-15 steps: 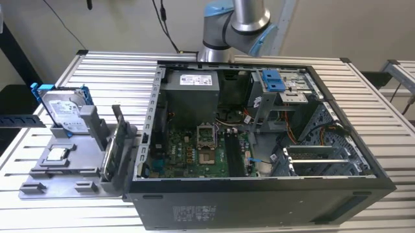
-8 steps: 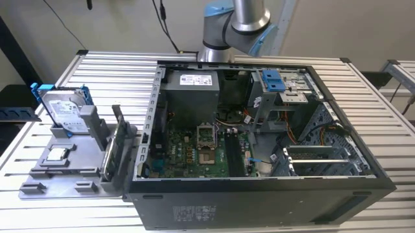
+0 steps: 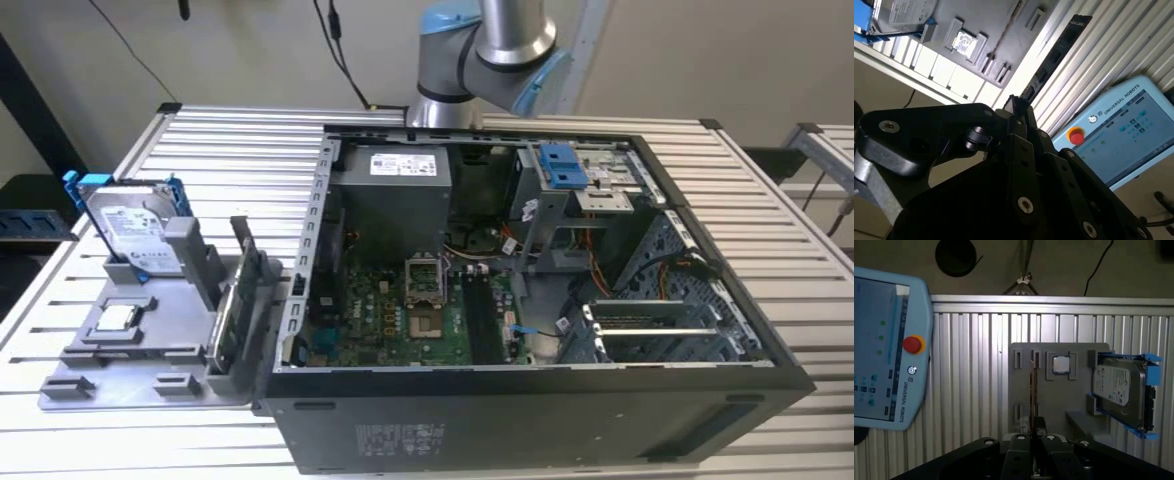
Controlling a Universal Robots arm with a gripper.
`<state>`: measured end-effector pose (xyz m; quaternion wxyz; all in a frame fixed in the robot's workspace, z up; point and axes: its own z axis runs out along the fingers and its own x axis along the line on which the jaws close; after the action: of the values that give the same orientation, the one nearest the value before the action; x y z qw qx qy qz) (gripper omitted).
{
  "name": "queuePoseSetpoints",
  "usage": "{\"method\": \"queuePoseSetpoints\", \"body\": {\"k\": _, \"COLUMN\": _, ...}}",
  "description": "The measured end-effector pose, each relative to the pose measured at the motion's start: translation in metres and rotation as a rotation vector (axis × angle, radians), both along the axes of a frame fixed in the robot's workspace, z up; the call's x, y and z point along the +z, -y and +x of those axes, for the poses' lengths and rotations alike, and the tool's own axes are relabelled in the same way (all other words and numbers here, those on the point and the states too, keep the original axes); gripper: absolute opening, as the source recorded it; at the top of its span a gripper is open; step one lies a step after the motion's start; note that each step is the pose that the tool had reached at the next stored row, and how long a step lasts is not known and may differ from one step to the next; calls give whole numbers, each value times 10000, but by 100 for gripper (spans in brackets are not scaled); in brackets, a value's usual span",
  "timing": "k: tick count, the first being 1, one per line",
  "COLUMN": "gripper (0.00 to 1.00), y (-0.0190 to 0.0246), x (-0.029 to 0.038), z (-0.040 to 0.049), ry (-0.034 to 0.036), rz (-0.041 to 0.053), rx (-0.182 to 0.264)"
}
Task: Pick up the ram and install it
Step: 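Pick up the ram and move it above insertion slot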
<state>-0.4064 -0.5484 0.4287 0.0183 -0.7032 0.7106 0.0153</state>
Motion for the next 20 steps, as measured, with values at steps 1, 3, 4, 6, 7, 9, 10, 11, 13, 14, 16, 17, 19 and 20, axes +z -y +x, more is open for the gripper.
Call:
{"method": "queuePoseSetpoints", "body": {"k": 1, "gripper": 14, "y": 0, "x": 0, "z": 0, "ry": 0, "rz": 0, "rx": 0}}
{"method": "queuePoseSetpoints", "body": {"k": 3, "gripper": 14, "y": 0, "x": 1, "z": 0, "ry": -1, "rz": -1, "rx": 0}}
{"method": "queuePoseSetpoints", "body": {"k": 4, "gripper": 14, "y": 0, "x": 1, "z": 0, "ry": -1, "rz": -1, "rx": 0}}
{"method": "queuePoseSetpoints", "body": {"k": 6, "gripper": 14, "y": 0, "x": 1, "z": 0, "ry": -1, "rz": -1, "rx": 0}}
{"method": "queuePoseSetpoints", "body": {"k": 7, "gripper": 14, "y": 0, "x": 2, "z": 3, "ry": -1, "rz": -1, "rx": 1}}
{"method": "queuePoseSetpoints", "body": {"k": 9, "gripper": 14, "y": 0, "x": 3, "z": 12, "ry": -3, "rz": -2, "rx": 1}}
{"method": "queuePoseSetpoints", "body": {"k": 10, "gripper": 14, "y": 0, "x": 2, "z": 20, "ry": -3, "rz": -2, "rx": 2}}
{"method": "queuePoseSetpoints", "body": {"k": 11, "gripper": 14, "y": 0, "x": 2, "z": 33, "ry": -2, "rz": -1, "rx": 1}}
{"method": "queuePoseSetpoints", "body": {"k": 13, "gripper": 14, "y": 0, "x": 1, "z": 63, "ry": -1, "rz": -1, "rx": 0}}
{"method": "queuePoseSetpoints", "body": {"k": 14, "gripper": 14, "y": 0, "x": 1, "z": 82, "ry": -2, "rz": -1, "rx": 0}}
{"method": "queuePoseSetpoints", "body": {"k": 16, "gripper": 14, "y": 0, "x": 1, "z": 122, "ry": -3, "rz": -1, "rx": 0}}
{"method": "queuePoseSetpoints", "body": {"k": 17, "gripper": 14, "y": 0, "x": 1, "z": 142, "ry": -3, "rz": -1, "rx": 0}}
{"method": "queuePoseSetpoints", "body": {"k": 19, "gripper": 14, "y": 0, "x": 1, "z": 186, "ry": -4, "rz": -1, "rx": 0}}
{"method": "queuePoseSetpoints", "body": {"k": 20, "gripper": 14, "y": 0, "x": 2, "z": 206, "ry": -5, "rz": -2, "rx": 0}}
